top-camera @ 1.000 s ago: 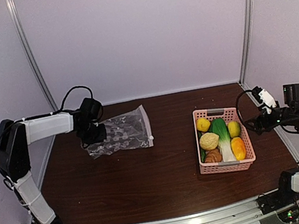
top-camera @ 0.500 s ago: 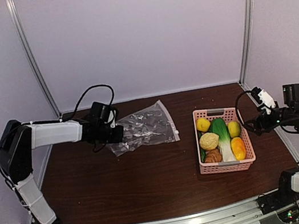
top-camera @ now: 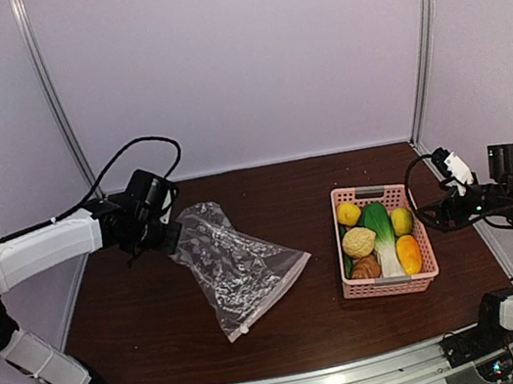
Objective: Place the food in the zip-top bag and seal the zipper
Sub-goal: Adjust the zipper food storage bag at the center of the board, then pick up the zipper food storage bag at the center of the board.
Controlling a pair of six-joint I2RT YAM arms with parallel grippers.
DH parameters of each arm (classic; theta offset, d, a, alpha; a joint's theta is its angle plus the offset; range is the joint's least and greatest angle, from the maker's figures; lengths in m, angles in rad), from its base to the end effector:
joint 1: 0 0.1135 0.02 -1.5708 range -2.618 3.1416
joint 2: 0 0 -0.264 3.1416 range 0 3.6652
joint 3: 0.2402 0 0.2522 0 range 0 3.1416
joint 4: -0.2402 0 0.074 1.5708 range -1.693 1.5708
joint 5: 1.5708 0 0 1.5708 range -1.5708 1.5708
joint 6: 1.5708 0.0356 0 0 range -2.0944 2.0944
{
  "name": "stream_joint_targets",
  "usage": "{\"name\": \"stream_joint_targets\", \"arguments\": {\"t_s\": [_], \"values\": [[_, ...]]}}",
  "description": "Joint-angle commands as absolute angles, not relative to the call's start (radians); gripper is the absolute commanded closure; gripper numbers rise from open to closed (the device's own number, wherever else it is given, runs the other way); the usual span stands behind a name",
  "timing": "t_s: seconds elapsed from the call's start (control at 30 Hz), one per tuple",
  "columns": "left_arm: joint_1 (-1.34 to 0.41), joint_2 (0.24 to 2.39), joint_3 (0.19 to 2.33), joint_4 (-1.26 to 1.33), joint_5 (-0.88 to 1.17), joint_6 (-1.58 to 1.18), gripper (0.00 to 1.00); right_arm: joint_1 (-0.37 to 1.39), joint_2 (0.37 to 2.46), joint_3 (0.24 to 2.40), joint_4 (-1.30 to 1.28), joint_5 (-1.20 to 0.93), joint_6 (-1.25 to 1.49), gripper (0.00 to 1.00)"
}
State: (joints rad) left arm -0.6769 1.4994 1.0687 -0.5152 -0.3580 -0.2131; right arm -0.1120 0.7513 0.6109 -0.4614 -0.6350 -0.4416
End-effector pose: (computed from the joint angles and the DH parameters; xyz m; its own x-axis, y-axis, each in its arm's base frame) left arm 0.2507 -0.1855 0.2420 -0.7082 0.3150 -0.6319 0.2835 0.9465 0.1540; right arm 0.1640 0.0028 0.2607 -0.3394 -0.3081 -0.8888 -0.5984 0.7997 -0.0487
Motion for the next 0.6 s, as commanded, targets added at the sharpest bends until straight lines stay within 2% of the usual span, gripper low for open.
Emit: {"name": "stream_joint_targets", "arguments": {"t_s": [0.0, 0.1, 0.23, 0.3, 0.43, 0.47, 0.53, 0.57], "values": [[-0.634, 1.509, 1.239, -0.650, -0.517, -0.217, 0.43, -0.118, 0.754, 0.632, -0.472, -0.661, -0.443, 0.01], [-0.783, 1.496, 1.286, -0.571, -0.362, -0.193, 0.38, -0.118, 0.752, 0.633, -0.478, -0.653, -0.447, 0.01], [-1.021, 1.475, 1.217, -0.477, -0.236, -0.019, 0.41, -0.118, 0.739, 0.631, -0.476, -0.649, -0.445, 0.01], [-1.077, 1.500, 1.219, -0.556, -0.298, -0.014, 0.47, -0.118, 0.739, 0.630, -0.477, -0.651, -0.446, 0.01], [-1.198, 1.464, 1.115, -0.696, -0.419, 0.022, 0.48, -0.118, 0.750, 0.631, -0.481, -0.657, -0.453, 0.01], [-1.224, 1.441, 1.077, -0.708, -0.428, 0.050, 0.47, -0.118, 0.752, 0.632, -0.482, -0.659, -0.454, 0.01], [-1.271, 1.406, 1.011, -0.714, -0.477, 0.078, 0.35, -0.118, 0.757, 0.633, -0.484, -0.666, -0.456, 0.01], [-1.287, 1.397, 0.993, -0.732, -0.486, 0.088, 0.33, -0.118, 0.760, 0.634, -0.486, -0.668, -0.458, 0.01]]}}
